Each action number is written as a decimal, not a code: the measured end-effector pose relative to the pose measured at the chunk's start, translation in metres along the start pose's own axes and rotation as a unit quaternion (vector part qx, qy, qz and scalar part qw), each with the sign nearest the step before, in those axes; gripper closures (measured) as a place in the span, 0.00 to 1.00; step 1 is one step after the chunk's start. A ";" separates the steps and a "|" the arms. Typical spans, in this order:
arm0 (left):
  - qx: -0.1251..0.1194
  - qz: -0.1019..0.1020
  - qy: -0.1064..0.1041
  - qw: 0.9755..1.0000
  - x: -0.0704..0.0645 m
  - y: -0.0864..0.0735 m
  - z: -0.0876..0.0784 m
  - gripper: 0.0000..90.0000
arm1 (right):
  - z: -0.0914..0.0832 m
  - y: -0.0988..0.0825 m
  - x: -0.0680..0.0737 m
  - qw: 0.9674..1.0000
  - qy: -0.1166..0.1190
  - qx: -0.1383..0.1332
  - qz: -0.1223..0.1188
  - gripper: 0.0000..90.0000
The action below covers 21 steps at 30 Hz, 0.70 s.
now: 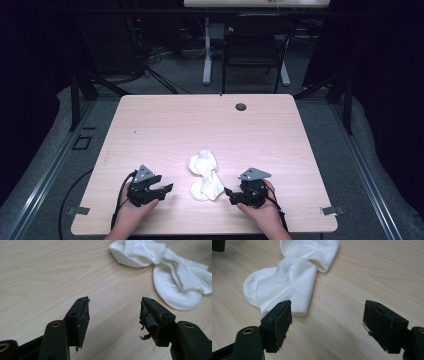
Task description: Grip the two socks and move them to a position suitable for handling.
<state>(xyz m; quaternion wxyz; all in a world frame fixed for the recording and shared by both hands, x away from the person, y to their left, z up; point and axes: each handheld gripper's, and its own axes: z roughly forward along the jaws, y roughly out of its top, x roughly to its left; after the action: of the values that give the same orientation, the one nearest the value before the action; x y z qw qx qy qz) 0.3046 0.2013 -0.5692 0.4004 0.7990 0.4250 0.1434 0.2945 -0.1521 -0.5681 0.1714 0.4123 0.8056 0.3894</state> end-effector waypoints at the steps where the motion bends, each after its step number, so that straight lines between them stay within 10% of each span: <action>1: 0.000 -0.002 -0.001 1.000 0.000 0.000 0.000 0.44 | 0.000 0.001 0.001 1.000 0.000 0.003 -0.003 0.23; 21: 0.012 0.010 -0.024 1.000 -0.014 0.000 0.007 0.51 | 0.002 0.001 0.004 0.999 0.031 0.005 0.026 0.52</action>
<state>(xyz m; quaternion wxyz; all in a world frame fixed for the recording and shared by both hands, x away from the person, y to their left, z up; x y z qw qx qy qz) 0.3002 0.1869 -0.5718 0.3994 0.8110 0.4092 0.1235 0.2936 -0.1474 -0.5685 0.1342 0.4222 0.8015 0.4018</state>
